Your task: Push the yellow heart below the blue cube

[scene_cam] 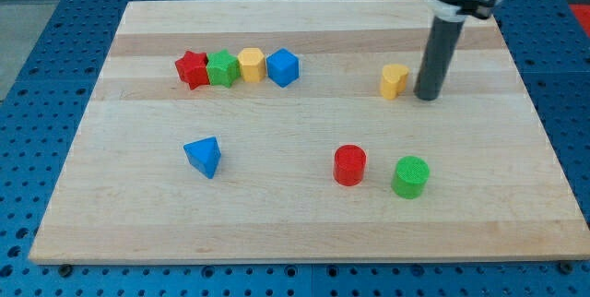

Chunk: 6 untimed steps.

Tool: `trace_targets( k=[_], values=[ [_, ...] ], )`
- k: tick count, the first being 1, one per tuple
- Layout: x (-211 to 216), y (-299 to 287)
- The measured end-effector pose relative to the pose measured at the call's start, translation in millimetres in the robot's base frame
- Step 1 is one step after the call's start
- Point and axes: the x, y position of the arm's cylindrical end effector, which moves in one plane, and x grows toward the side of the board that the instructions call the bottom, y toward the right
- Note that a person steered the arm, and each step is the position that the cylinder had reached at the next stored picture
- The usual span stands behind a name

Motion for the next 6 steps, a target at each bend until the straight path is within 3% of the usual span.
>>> trace_targets(
  k=[2,6],
  values=[
    [-27,-14],
    [0,-114]
  ],
)
